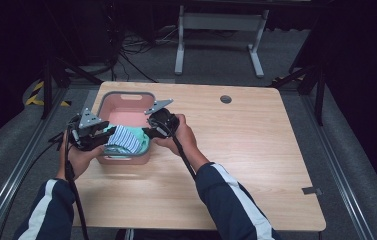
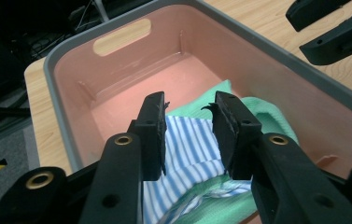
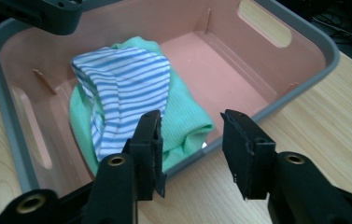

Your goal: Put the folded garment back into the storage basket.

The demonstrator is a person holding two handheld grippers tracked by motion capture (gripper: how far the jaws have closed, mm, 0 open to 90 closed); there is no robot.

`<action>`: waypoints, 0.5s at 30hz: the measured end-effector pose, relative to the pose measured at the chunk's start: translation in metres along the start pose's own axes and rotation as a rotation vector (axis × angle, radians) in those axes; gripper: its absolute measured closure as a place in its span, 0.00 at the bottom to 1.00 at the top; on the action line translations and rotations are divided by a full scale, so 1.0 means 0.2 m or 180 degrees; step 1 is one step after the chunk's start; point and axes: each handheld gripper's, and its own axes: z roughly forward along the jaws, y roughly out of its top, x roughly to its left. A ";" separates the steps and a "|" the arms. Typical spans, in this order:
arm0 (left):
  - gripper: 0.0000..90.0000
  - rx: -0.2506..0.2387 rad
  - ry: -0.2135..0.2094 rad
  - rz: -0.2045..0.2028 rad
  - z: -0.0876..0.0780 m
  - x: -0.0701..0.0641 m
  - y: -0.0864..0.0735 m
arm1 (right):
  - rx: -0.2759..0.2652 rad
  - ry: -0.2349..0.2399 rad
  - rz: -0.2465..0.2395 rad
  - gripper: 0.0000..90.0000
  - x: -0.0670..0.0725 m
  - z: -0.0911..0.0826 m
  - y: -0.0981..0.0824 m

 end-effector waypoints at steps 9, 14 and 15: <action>0.65 -0.0049 -0.0159 0.0082 0.00 -0.09 0.05 | 0.0028 -0.0180 -0.0022 0.52 -0.04 -0.07 -0.05; 0.59 -0.0121 -0.0200 0.0123 0.00 -0.14 0.07 | 0.0025 -0.0215 0.0011 0.47 -0.06 -0.12 -0.08; 0.58 -0.0130 -0.0193 0.0116 -0.01 -0.15 0.08 | 0.0032 -0.0219 0.0015 0.47 -0.07 -0.13 -0.08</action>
